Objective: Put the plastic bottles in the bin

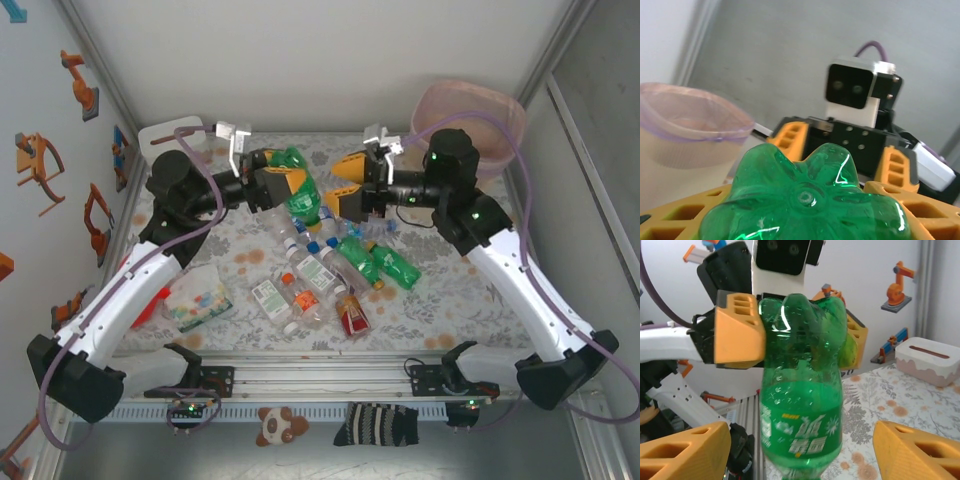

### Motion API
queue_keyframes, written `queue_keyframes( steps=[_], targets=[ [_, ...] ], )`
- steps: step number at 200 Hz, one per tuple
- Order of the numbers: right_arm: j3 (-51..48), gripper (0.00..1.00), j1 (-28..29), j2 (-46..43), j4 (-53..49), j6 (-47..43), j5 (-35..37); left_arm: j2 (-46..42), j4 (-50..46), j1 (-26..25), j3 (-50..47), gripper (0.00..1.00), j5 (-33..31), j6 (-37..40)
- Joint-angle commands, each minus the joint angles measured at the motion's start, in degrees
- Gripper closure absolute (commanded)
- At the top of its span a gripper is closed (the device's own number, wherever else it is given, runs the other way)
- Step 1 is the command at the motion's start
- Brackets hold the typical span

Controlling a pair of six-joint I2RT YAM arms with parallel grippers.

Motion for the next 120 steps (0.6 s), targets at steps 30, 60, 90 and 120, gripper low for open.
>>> queue_keyframes(
  steps=[30,60,90,120],
  targets=[
    [3.0,0.14,4.0,1.4,-1.4,-5.8,0.2,1.0,3.3,-2.5,3.1,0.60,6.1,4.1],
    [4.2,0.12,5.6,2.8,-3.8,-8.0,-0.5,1.7,2.3,-3.3,3.8,0.60,7.0,4.9],
    [5.6,0.15,6.7,4.4,-5.3,-8.3,0.0,2.1,0.8,-3.7,4.4,0.59,7.1,6.0],
    [6.9,0.21,7.2,5.5,-6.9,-8.3,1.0,2.1,0.6,-3.8,4.6,0.59,7.3,6.4]
  ],
)
